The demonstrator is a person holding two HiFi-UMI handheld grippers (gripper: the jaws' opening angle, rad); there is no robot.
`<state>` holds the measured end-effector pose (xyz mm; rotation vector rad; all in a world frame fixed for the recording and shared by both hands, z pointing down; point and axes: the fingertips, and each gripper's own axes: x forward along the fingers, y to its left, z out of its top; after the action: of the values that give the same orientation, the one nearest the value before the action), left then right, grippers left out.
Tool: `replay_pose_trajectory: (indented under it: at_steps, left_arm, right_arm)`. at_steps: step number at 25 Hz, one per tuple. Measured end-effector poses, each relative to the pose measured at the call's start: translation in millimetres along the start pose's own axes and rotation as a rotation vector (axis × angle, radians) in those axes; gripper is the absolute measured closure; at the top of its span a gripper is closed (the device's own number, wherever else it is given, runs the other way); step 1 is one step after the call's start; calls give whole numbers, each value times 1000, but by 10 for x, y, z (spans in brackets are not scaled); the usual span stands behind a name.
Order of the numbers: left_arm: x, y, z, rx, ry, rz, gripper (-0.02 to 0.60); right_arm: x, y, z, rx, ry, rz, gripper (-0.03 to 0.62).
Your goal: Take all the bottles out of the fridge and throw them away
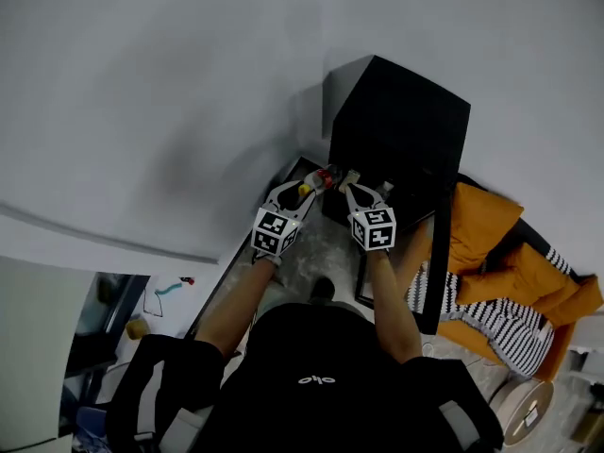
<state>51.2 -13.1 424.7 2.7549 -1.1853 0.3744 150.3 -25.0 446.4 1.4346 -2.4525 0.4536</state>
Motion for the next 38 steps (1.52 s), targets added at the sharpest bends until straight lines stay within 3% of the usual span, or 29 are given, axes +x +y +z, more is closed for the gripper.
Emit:
replay_pose_trajectory:
  at_steps: [10,18,38]
  left_arm:
    - [-648,582,-178,-56,8,195,440]
    - [-1043,850,-330,-99,16,300,440]
    - [-1302,1163,-586,-158,50,375,440]
  right_arm:
    - [444,791,105,-90,30,183,585]
    - [646,1276,148,-140,51,289,585]
    - [917,1687,139,-187,89,379,585]
